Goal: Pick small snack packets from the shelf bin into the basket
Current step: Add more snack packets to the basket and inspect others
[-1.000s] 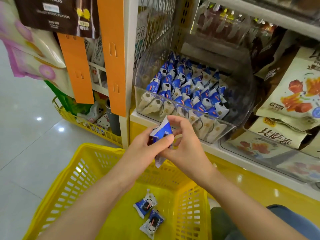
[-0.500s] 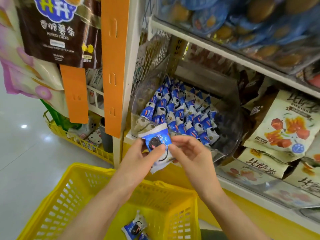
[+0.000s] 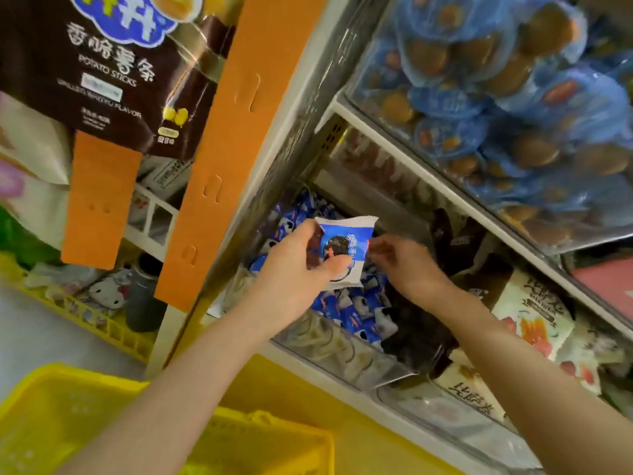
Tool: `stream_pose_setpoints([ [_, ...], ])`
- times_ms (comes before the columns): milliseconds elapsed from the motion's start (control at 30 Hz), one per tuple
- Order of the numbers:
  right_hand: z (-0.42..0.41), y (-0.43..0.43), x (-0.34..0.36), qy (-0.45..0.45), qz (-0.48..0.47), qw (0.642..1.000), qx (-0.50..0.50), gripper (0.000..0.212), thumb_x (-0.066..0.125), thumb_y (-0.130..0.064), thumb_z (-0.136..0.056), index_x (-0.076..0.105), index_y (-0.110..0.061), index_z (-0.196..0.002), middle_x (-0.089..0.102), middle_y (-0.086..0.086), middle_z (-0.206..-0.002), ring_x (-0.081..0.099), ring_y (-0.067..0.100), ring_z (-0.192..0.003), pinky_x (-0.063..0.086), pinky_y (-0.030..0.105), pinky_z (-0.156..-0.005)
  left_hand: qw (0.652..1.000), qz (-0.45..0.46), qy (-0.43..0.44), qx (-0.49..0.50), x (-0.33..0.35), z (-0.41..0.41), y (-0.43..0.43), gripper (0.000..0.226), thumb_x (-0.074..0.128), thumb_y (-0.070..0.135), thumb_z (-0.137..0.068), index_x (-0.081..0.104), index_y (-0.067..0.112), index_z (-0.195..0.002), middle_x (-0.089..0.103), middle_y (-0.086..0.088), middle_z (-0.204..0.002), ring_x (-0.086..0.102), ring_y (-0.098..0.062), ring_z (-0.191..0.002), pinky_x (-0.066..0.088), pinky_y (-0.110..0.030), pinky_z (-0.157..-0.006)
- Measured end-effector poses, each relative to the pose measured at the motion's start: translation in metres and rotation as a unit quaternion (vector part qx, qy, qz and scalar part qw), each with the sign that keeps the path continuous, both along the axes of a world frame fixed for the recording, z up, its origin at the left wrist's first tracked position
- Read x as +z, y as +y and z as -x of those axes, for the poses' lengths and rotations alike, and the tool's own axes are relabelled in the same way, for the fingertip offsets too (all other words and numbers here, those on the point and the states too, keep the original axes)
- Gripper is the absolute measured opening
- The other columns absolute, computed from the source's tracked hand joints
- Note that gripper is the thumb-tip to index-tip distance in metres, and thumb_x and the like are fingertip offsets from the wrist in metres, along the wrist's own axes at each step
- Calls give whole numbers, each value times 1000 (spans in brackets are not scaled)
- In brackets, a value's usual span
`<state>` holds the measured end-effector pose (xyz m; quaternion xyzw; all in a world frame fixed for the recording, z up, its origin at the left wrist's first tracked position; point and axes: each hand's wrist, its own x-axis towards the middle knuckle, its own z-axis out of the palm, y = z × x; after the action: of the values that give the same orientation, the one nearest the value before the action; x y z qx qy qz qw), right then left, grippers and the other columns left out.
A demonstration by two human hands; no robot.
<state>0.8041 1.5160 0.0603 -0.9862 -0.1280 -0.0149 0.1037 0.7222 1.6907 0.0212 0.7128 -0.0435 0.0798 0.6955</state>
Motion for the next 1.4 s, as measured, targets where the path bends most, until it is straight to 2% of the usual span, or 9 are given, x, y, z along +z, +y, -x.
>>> stream_pose_setpoints([
  [133,-32,-12,-11,91,129,987,-17,28,52,-11,-92,58,-9,-120,58,9,-124,55,21,-109,42,27,-88,999,34,-9,-36,-5,-9,10,34,63,23,-86,51,19,-118,64,6,-113,61,-8,-100,51,-31,-89],
  [267,-50,-22,-22,154,210,965,-16,51,51,-12,-92,35,-6,-139,43,13,-141,43,29,-126,34,37,-107,996,69,-10,-46,-9,-16,21,29,63,22,-87,52,22,-114,65,8,-107,62,-9,-96,50,-31,-88],
  [533,-67,-25,-29,150,305,938,-69,55,48,-17,-94,25,-10,-144,41,12,-143,42,30,-127,34,39,-107,992,103,-23,-66,-11,-21,22,22,63,20,-86,52,17,-105,66,4,-104,62,-2,-85,49,-11,-70],
  [833,-60,-14,-26,153,304,935,-98,34,58,-26,-90,52,-5,-116,56,15,-122,55,26,-105,40,27,-77,995,88,-18,-41,-12,-21,20,30,61,25,-87,52,20,-115,64,9,-109,60,-2,-96,48,-11,-76],
  [1033,-35,-1,-9,134,204,963,-116,6,55,-20,-91,52,-16,-93,57,5,-91,51,16,-82,35,19,-53,999,49,1,7,-13,-20,19,31,61,30,-87,48,19,-113,62,5,-110,60,-4,-91,46,-7,-64],
  [1167,-1,3,7,-55,182,977,-99,23,46,-25,-96,55,-16,-115,61,6,-107,55,17,-86,37,24,-67,998,50,8,23,-9,-14,17,27,56,30,-90,40,22,-111,59,6,-107,62,1,-76,47,-4,-56],
  [1267,31,9,21,-150,73,985,-41,23,50,-27,-94,54,-21,-116,63,-2,-96,58,6,-72,38,15,-56,997,60,15,46,-6,-11,12,24,55,27,-91,42,18,-110,62,-2,-103,65,-6,-71,56,-19,-63],
  [1333,52,14,30,-148,-28,989,-9,10,54,-27,-92,54,-28,-102,62,-11,-86,55,0,-63,41,12,-52,995,53,8,82,-5,-9,9,25,55,25,-91,44,14,-110,62,-2,-102,61,-4,-74,49,-8,-58],
  [1400,68,20,37,-51,-154,987,4,7,56,-23,-91,54,-29,-89,64,-11,-83,62,5,-65,51,17,-57,992,56,10,108,-4,-7,8,21,54,23,-91,44,13,-107,59,2,-98,56,0,-73,42,-2,-52],
])
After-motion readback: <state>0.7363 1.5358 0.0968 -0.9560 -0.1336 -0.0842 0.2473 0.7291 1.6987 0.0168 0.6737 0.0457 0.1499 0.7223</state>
